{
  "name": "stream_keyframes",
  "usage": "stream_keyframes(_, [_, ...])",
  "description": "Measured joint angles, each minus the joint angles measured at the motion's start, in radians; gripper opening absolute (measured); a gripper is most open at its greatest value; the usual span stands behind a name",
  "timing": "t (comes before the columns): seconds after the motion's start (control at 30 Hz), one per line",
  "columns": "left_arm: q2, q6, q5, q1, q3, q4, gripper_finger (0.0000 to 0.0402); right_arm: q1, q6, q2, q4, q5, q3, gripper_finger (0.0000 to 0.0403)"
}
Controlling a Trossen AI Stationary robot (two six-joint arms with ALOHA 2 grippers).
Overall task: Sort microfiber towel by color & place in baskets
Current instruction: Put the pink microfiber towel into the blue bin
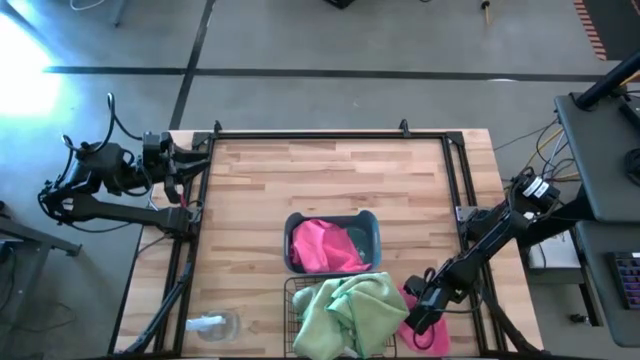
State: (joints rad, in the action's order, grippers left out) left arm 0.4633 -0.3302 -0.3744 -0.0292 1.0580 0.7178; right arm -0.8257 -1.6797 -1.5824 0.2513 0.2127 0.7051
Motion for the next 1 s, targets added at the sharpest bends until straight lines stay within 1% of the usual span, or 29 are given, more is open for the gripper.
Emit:
stream_keyframes(0.33, [0.000,0.000,0.000,0.000,0.000,0.000,0.0116,0.002,0.008,0.003,-0.002,-0.003,-0.001,0.0015])
stream_keyframes(0.5, [0.000,0.000,0.000,0.000,0.000,0.000,0.0116,0.002,0.006,0.009,-0.002,-0.003,-0.001,0.0010])
stream_keyframes(0.63, [0.000,0.005,0.000,0.000,0.000,0.000,0.0116,0.001,0.012,0.038,0.000,-0.018,-0.001,0.0010])
stream_keyframes(0.73, [0.000,0.005,0.000,0.000,0.000,0.000,0.0116,0.001,0.014,0.073,0.005,-0.091,-0.003,0.0009])
stream_keyframes(1.0, [0.000,0.005,0.000,0.000,0.000,0.000,0.0116,0.009,-0.008,0.223,0.050,-0.395,-0.006,0.0009])
